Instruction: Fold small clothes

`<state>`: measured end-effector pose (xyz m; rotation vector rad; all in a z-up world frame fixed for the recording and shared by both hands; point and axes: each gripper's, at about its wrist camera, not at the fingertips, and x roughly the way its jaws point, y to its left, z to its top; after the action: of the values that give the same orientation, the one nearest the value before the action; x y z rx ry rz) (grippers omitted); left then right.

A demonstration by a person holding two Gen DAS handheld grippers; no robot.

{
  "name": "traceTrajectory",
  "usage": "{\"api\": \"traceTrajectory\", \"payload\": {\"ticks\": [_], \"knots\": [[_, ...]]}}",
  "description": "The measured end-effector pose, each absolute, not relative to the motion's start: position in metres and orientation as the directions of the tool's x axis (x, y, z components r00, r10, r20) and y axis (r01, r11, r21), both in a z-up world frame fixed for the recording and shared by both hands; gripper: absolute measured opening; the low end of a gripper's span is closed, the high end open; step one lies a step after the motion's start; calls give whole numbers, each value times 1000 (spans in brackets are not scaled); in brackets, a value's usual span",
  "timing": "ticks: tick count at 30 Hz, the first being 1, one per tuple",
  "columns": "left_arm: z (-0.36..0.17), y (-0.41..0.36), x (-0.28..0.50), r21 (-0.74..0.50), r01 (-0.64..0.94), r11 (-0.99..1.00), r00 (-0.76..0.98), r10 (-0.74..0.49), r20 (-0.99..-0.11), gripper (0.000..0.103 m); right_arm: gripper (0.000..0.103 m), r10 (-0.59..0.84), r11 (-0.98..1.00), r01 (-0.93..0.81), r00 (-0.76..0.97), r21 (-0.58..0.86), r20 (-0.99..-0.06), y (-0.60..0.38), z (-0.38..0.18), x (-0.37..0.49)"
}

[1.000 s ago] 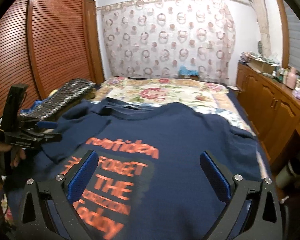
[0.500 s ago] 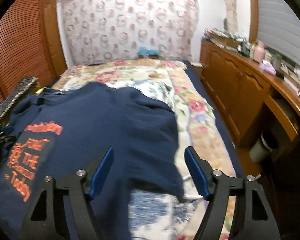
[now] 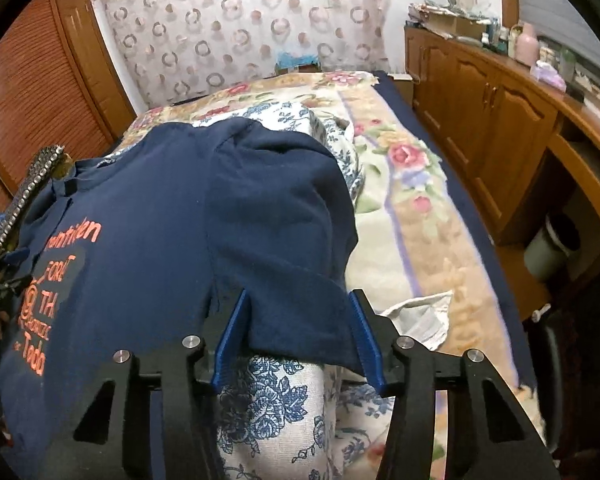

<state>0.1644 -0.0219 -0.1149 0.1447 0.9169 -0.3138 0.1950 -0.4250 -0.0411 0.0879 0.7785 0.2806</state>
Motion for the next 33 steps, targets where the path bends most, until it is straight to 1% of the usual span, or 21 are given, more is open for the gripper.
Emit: {"api": "traceTrajectory", "payload": {"ticks": [2,5,6,9,10,15,20,23,28,31,33], "knots": [[-115,-22,164,-10,327,945,567,-204,-798,98,47,296,955,-223,670,196,-681,-427,-38,196],[-115,-21,165,-8,325,946,567,-202,-798,99,31,293,955,-240,672,174,-681,-422,-35,193],[-115,-21,165,-9,324,946,567,-202,-798,99,26,271,960,-240,678,143,-683,-418,-34,190],[-116,-21,166,-7,322,947,567,-199,-799,100,6,180,972,-233,704,15,-687,-409,-30,185],[-116,-21,165,-5,321,947,568,-197,-799,100,5,177,969,-246,707,-4,-684,-406,-29,184],[-116,-21,166,-4,317,948,567,-193,-801,102,4,158,966,-251,768,-64,-620,-398,-13,172],[-116,-22,165,-2,316,949,567,-191,-801,102,4,226,944,-320,811,-85,-540,-371,6,154],[-116,-21,166,-2,316,949,567,-191,-801,102,4,276,918,-385,789,-92,-550,-348,-1,146],[-114,-21,166,21,295,955,581,-161,-798,102,4,303,889,-449,723,-90,-621,-325,-38,140],[-102,-18,159,31,274,961,633,-156,-759,101,4,308,891,-451,695,-60,-650,-326,-55,142],[-89,-15,153,4,261,965,668,-178,-723,101,4,309,893,-446,692,-51,-652,-330,-58,141]]}}
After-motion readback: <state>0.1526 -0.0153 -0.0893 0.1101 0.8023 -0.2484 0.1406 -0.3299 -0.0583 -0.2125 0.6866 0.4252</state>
